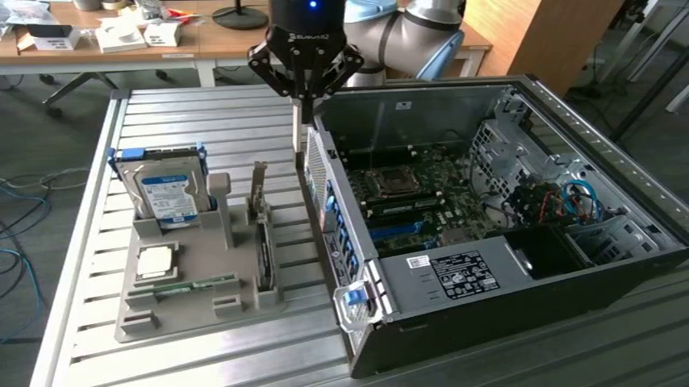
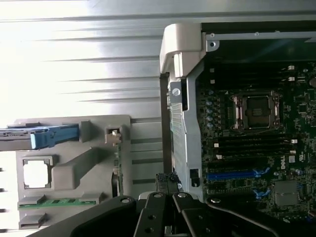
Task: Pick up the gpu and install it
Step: 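Reach for the gpu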
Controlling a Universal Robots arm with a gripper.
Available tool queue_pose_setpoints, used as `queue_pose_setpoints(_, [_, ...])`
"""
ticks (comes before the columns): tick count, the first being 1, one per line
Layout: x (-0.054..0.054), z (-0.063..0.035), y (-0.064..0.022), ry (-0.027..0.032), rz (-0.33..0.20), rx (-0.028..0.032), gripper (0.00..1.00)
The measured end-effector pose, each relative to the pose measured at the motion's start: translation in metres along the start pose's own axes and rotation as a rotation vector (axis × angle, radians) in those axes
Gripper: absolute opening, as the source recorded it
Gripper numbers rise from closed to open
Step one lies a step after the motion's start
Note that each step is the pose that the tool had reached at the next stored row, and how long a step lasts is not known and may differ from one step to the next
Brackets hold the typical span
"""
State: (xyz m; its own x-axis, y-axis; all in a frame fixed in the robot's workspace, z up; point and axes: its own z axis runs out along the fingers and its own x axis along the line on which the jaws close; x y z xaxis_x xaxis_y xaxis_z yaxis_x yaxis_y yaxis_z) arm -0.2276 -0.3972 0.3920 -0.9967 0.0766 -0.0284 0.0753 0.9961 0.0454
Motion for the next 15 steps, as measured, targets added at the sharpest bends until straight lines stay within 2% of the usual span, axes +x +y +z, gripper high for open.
queue_pose_setpoints(15, [0.041, 0.0006, -0.0028, -0.0001, 0.001, 0.0000, 0.11])
